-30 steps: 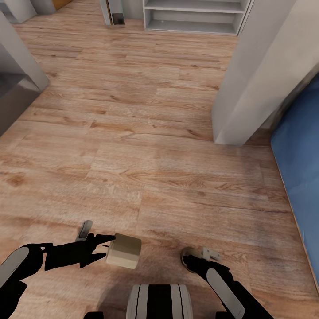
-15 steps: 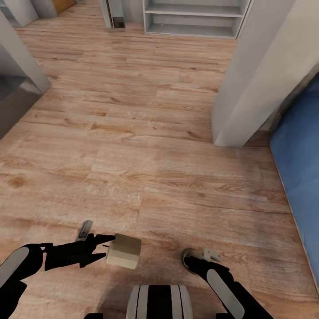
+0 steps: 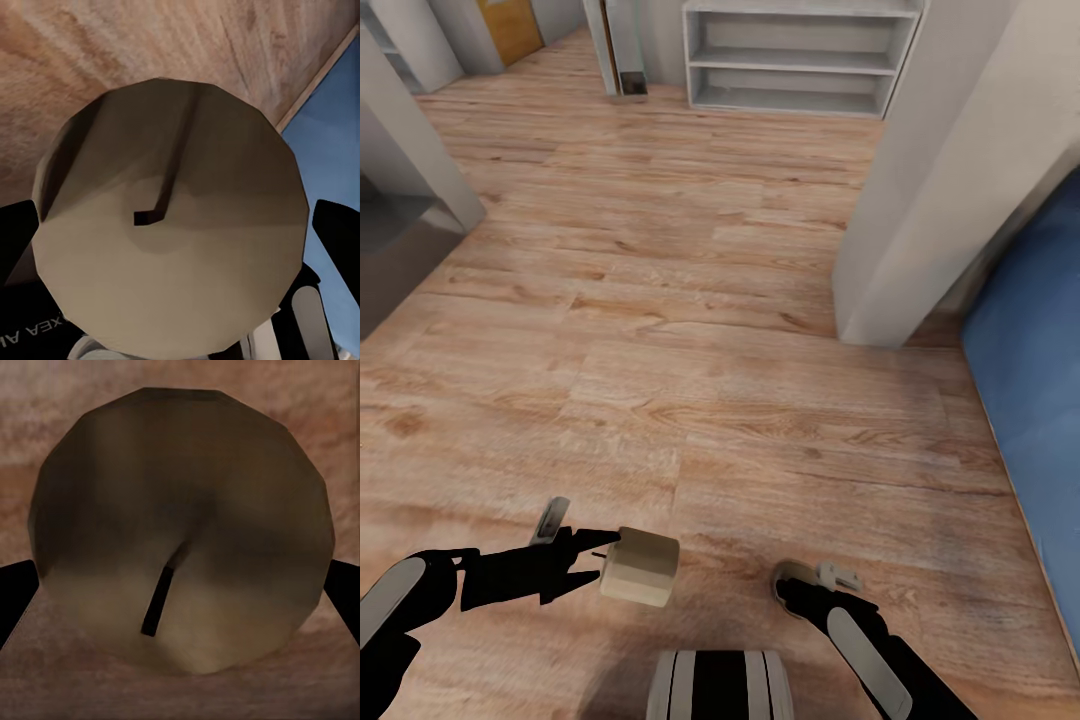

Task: Place each of the two pumpkins and all three candles from the living room inside a cabinet in the living room (use any cabinet), then make sure every cabinet is closed, and position the cauldron so it is next to a table in the living room.

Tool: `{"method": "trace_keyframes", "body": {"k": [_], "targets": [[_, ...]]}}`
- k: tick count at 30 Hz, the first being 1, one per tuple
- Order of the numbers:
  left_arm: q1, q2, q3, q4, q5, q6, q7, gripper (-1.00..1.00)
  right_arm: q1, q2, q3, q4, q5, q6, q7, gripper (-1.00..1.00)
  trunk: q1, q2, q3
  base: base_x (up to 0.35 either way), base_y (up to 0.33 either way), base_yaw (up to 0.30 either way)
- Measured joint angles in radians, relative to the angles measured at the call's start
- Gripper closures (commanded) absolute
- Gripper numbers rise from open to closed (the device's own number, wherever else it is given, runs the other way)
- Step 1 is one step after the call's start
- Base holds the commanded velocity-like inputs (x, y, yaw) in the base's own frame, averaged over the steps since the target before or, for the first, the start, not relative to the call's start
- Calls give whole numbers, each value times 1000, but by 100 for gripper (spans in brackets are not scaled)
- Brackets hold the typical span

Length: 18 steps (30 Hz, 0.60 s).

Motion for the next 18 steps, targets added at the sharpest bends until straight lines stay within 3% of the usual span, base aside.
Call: {"method": "trace_keyframes", "body": {"k": [6,12,16,18], "targets": [[-1,0,0,1,-5,0,1,100,0,0,-1,-2,0,0,0,100,-3,1,23,0,0,0],[-1,3,6,4,-37,-2,9,100,0,0,-3,-30,-1,5,-2,100,-5,3,46,0,0,0],[-2,1,10,5,-131,-3,12,100,0,0,-3,-83,-1,13,-9,100,-7,4,62,0,0,0],[-4,0,13,5,-215,-3,12,100,-5,0,-3,-104,-2,18,-6,100,-8,4,70,0,0,0]]}}
